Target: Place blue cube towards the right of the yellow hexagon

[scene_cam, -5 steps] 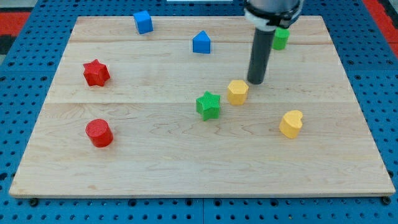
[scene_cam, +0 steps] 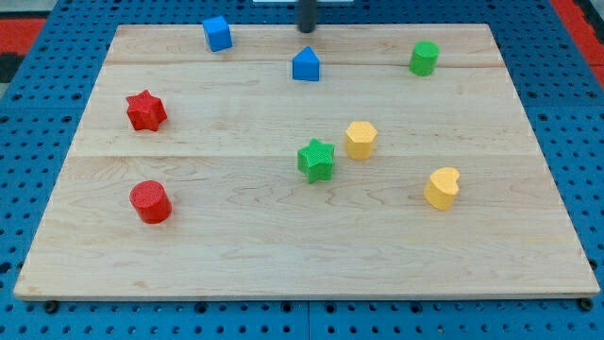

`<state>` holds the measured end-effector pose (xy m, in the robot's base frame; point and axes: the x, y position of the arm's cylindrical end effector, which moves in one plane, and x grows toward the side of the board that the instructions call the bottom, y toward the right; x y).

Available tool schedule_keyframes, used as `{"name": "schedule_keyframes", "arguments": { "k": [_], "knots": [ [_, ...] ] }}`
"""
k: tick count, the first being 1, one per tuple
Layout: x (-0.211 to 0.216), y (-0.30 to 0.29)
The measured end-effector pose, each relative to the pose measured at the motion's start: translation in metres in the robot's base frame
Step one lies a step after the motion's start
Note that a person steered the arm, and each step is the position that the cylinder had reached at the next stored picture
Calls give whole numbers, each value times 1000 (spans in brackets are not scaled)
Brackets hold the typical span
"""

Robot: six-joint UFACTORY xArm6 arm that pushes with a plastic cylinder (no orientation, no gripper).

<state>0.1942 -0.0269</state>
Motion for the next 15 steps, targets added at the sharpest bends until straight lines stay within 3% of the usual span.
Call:
{"name": "schedule_keyframes", "arguments": {
  "k": [1, 3, 4, 6, 10, 11, 12, 13, 14, 15],
  "knots": [
    [-1, -109],
    [55, -221],
    [55, -209],
    [3, -277],
    [62, -277],
    [84, -249],
    [135, -248],
    [141, -243],
    [106, -276],
    [137, -207]
  ]
}}
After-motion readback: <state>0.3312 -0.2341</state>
